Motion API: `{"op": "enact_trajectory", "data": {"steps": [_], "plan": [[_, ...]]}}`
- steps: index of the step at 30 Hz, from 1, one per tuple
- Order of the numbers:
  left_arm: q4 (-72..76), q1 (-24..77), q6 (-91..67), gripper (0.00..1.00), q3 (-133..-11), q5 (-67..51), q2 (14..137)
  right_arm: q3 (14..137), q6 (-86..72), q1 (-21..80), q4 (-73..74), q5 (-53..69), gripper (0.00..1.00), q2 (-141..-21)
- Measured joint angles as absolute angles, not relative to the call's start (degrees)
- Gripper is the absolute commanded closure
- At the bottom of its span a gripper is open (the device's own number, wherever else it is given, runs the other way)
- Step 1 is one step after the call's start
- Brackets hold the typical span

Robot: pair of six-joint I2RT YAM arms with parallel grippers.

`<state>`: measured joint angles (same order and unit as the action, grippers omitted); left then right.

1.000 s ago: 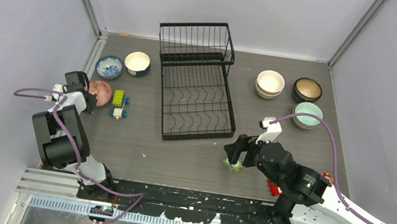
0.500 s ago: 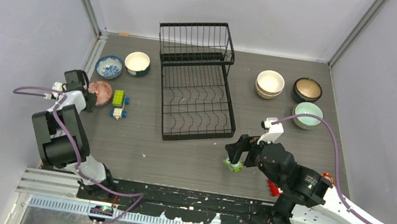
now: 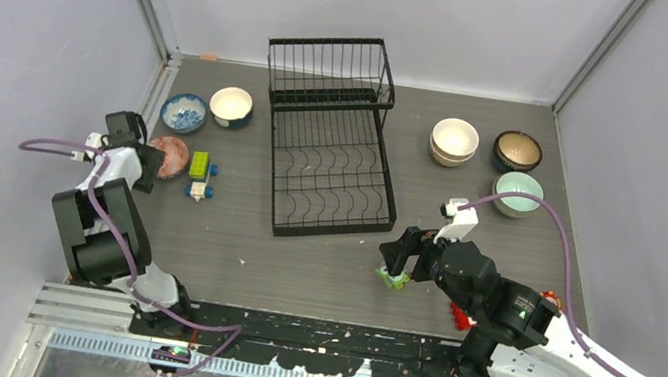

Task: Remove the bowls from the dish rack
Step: Place the bowl at the center of the board.

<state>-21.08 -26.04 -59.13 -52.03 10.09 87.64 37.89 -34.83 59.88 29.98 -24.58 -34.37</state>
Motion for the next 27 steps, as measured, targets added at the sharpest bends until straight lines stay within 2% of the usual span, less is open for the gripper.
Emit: {"op": "enact_trajectory", "data": {"steps": [9, 20, 27], "plan": [[-24.05, -25.98, -59.55, 0.43, -51.27, 8.84, 83.05, 37.69, -34.83, 59.88, 29.91, -24.32, 0.16, -34.85], [-24.75, -25.71, -59.59, 0.40, -50.52, 8.12, 82.91, 37.69, -36.27, 59.88, 29.98, -23.92, 0.16, -34.09], [-24.73, -24.38, -59.79, 0.45, -50.52, 8.16, 83.85, 37.69, -36.84, 59.88, 30.00, -23.90, 0.16, -34.11]]}}
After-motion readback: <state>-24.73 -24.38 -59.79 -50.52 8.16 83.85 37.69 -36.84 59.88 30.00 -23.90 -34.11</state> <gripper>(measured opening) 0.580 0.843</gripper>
